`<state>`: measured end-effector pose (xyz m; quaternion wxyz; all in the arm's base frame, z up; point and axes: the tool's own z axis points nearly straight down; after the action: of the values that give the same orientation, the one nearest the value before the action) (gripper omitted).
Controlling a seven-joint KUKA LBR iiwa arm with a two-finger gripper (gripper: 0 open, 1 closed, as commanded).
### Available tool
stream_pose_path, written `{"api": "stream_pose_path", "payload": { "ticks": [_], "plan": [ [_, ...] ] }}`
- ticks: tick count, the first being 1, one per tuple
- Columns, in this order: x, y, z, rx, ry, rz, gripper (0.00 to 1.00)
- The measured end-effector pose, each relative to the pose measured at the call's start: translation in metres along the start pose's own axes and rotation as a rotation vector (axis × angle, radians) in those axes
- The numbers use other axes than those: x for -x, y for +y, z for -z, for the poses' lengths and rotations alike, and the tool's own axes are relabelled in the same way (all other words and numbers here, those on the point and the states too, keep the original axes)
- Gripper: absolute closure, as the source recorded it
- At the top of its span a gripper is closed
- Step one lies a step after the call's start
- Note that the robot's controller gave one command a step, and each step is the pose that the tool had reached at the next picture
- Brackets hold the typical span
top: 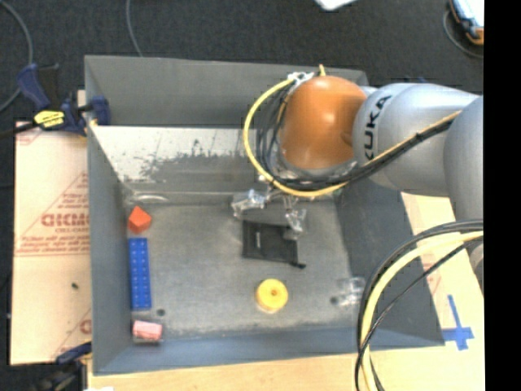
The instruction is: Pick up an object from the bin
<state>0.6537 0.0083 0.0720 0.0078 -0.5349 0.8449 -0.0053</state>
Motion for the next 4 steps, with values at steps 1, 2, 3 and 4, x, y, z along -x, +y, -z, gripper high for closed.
{"api": "stream_pose_path", "payload": {
  "ticks": [1, 2, 3, 4],
  "plan": [
    [-0.001, 0.002, 0.000, 0.002, 0.002, 0.105, 0.00],
    [-0.037, 0.015, 0.010, -0.009, -0.005, 0.112, 0.00],
    [-0.026, 0.013, 0.003, -0.010, -0.008, -0.010, 0.00],
    [-0.068, 0.025, 0.001, -0.013, -0.003, 0.436, 0.00]
  ]
}}
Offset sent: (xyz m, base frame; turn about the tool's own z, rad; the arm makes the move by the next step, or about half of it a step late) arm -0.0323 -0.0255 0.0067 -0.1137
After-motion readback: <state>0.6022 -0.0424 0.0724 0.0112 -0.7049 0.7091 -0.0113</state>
